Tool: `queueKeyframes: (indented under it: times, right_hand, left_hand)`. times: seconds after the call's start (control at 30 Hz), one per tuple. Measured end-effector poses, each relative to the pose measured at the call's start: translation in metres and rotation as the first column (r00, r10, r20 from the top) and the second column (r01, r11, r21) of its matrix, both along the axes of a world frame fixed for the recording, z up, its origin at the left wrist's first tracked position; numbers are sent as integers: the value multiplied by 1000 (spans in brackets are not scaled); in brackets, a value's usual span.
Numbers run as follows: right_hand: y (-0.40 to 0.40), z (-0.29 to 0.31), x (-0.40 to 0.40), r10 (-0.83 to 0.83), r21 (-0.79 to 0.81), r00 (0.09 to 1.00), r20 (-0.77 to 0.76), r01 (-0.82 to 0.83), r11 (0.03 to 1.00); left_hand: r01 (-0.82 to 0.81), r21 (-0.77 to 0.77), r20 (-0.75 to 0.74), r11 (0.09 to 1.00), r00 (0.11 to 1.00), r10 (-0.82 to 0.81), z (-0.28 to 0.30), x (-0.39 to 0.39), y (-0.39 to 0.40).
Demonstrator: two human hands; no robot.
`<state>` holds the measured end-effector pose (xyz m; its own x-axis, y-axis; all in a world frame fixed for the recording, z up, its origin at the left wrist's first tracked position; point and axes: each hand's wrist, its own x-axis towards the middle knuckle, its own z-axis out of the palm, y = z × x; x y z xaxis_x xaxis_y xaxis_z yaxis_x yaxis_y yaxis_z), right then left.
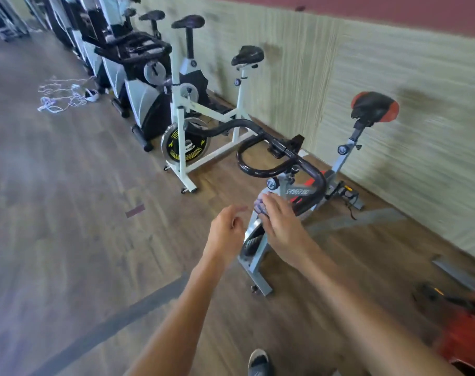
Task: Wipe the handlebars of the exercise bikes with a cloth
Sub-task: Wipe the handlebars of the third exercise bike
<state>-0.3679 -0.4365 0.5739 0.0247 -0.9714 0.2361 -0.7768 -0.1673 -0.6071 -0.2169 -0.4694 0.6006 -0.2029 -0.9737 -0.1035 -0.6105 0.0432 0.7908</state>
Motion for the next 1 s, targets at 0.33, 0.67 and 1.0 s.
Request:
queueKeyframes:
  times: [0.33,0.67,1.0]
  right_hand:
    - [-20,-8,19,-188,-117,967,170,209,971]
    - [-5,-12,-26,-412,6,727,550,489,872]
    - [-24,-63,-84,28,-15,986,162,-26,1000]
  left_hand:
    - [63,22,-70,998,996,-61,-15,3,-16]
    - [125,25,-47,992,991,-124,-14,-31,-15]
    - [94,-17,133,995,987,-91,-7,-48,-18]
